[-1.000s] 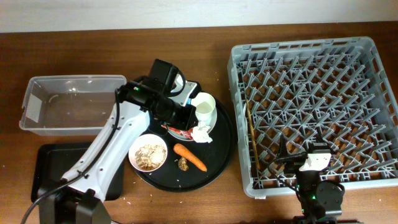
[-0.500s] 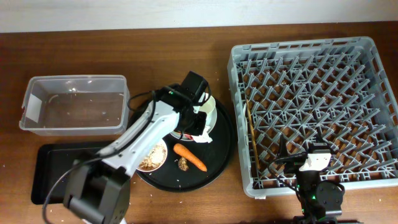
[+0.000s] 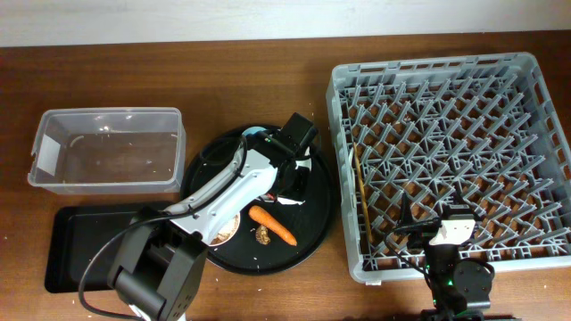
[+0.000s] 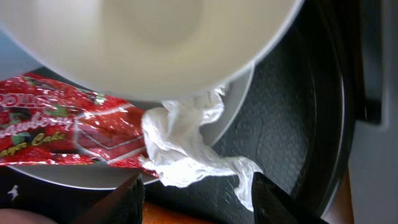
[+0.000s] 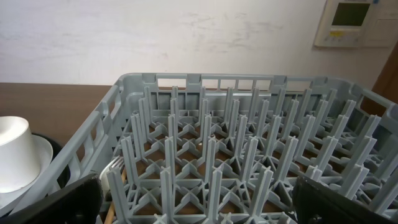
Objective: Sort waste into correct bins and load items into the dishwasher rack
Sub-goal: 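Reach left gripper to the white tissue on the plate and grasp it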
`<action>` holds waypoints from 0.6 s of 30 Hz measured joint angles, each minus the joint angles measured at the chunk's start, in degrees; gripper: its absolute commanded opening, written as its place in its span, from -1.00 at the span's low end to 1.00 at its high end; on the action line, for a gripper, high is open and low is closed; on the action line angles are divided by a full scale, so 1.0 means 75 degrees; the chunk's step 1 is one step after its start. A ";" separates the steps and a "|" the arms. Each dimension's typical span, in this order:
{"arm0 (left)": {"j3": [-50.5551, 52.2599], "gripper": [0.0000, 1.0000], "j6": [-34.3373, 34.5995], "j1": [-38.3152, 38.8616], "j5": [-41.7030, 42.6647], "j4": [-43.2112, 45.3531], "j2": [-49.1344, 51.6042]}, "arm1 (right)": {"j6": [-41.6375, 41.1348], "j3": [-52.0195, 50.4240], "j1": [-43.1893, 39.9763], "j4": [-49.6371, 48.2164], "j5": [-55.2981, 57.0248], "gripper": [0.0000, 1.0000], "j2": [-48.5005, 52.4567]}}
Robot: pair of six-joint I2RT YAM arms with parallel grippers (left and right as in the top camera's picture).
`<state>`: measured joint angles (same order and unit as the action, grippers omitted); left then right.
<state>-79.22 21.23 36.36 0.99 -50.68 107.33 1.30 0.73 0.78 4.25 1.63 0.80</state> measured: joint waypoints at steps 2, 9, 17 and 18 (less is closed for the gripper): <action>0.0000 0.10 0.0187 0.0000 -0.0166 0.0079 0.0000 | 0.0003 0.0000 0.0000 0.0000 0.0000 0.97 0.0000; 0.0000 0.14 0.0353 0.0000 -0.0402 0.0119 0.0128 | 0.0003 0.0000 0.0000 0.0000 0.0000 0.97 0.0000; 0.0020 -0.30 0.0379 0.0000 -0.0391 0.0166 0.0758 | 0.0003 0.0000 0.0000 0.0000 0.0000 0.97 0.0000; 0.0020 -0.52 0.0391 0.0003 -0.0393 0.0172 0.0769 | 0.0006 0.0000 0.0000 0.0000 0.0000 0.97 0.0000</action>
<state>-79.07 24.16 36.38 -1.96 -49.39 113.10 1.34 0.73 0.78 4.25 1.63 0.80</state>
